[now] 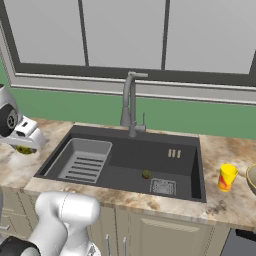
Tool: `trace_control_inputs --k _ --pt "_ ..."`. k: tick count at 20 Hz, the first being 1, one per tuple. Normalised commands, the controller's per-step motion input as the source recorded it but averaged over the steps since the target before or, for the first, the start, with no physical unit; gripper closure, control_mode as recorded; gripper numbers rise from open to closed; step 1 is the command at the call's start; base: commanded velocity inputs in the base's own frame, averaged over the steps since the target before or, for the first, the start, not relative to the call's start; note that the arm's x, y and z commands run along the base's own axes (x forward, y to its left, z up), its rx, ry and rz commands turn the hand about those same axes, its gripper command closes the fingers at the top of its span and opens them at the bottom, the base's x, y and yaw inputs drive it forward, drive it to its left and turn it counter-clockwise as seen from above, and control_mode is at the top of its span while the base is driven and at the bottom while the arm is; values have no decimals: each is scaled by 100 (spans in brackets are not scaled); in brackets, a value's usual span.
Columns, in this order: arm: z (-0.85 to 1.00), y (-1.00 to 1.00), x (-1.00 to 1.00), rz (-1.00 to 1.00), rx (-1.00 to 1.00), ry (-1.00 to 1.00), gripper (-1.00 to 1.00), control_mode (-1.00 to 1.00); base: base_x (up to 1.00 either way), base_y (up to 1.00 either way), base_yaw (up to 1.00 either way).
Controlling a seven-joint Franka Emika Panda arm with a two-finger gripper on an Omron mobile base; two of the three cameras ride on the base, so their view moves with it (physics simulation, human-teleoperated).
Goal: Remove the pear and kiwi from the sink. Then move the bowl and cup from the counter to the sink for washing.
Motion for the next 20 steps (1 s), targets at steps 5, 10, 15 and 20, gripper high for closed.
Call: trace_control_inputs --k 5,10,15,20 --pt "-6 43 32 1 9 0 100 -100 0 0 0" --pt "-10 40 38 0 6 0 100 -100 0 0 0" --pt "-13 38 38 0 3 0 100 -100 0 0 0" --pt "-18 38 34 0 0 0 100 -100 0 0 0"
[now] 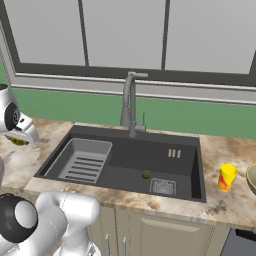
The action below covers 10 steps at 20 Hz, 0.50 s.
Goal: Remove the pear and kiwi from the sink. Then move the bowl and cup from the counter to the sink for washing.
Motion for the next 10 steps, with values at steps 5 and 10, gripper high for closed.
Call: trace_control_inputs --k 5,10 --pt "-18 40 33 0 0 0 100 -100 0 0 0" --pt "-21 39 32 0 0 1 100 -100 0 0 0"
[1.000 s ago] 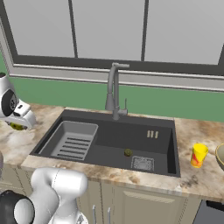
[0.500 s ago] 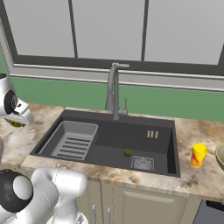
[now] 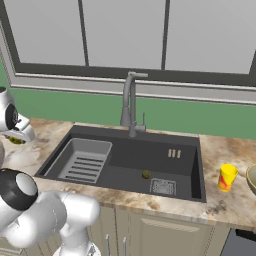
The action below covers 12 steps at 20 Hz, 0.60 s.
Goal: Remove the pear and kiwi from the sink. Then move the bowl and cup from the counter to the sink for washing.
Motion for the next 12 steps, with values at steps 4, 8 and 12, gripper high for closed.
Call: trace_control_inputs --k 4,8,12 --pt "-25 40 32 0 0 3 100 -100 0 0 0" --pt "-28 41 32 0 0 2 100 -100 0 0 0" --pt "-30 40 31 0 0 2 100 -100 0 0 0"
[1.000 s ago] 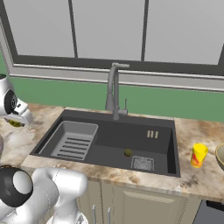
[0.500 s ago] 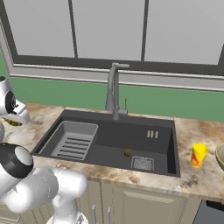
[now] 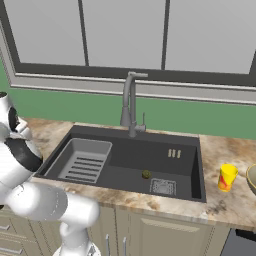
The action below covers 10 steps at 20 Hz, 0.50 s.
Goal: Remove the pear and kiwi from the sink. Then move the bowl and cup from the counter to the sink for washing.
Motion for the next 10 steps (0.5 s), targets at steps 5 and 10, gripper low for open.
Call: trace_control_inputs --k 5,10 --pt "-35 37 23 0 0 3 100 -100 0 0 0" --pt "-32 29 21 0 0 0 100 -100 0 0 0"
